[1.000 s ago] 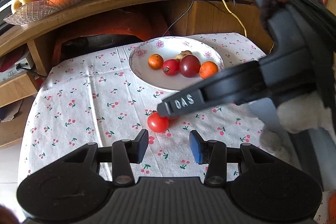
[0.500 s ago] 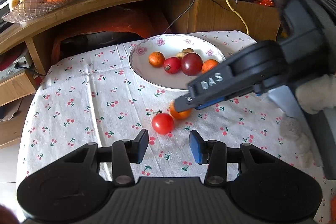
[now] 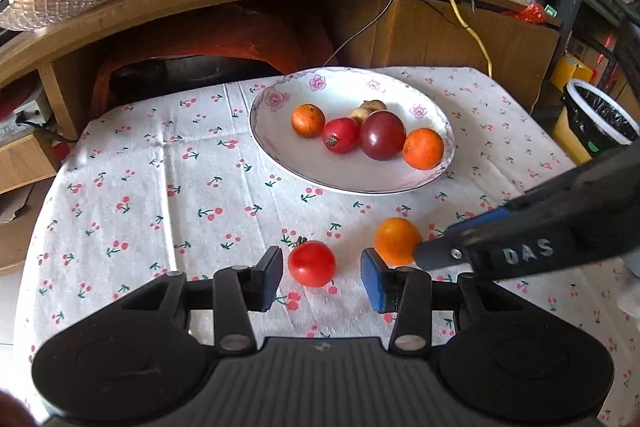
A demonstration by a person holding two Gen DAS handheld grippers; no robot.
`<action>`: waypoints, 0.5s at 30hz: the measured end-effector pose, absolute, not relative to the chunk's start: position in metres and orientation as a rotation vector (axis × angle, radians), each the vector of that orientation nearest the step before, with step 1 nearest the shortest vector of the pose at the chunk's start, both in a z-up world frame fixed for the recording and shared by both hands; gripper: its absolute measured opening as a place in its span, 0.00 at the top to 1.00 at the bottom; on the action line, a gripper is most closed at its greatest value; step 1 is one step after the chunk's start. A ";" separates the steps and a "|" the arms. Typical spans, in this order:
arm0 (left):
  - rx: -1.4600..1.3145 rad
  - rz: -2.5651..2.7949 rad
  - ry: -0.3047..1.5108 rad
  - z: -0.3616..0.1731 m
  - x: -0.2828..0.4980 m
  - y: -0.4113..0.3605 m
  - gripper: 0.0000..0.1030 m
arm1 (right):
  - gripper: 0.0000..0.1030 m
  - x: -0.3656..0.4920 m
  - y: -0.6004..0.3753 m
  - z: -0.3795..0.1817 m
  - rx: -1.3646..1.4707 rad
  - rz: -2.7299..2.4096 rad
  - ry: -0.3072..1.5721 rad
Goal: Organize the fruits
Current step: 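Grasp the last red tomato with the left tool while the right tool grasps the tangerine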
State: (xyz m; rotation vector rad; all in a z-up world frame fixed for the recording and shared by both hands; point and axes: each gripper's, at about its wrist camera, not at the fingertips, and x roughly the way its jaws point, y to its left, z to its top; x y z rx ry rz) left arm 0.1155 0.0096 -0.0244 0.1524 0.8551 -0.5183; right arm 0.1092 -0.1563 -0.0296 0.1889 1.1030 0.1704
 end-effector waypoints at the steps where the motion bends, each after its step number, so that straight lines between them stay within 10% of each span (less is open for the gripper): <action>1: 0.159 -0.517 0.859 -0.027 0.117 0.008 0.51 | 0.74 0.109 -0.158 -0.031 0.200 0.172 1.107; 15: 0.188 -0.495 0.875 -0.041 0.122 -0.002 0.56 | 0.71 0.109 -0.155 -0.024 0.108 0.209 1.063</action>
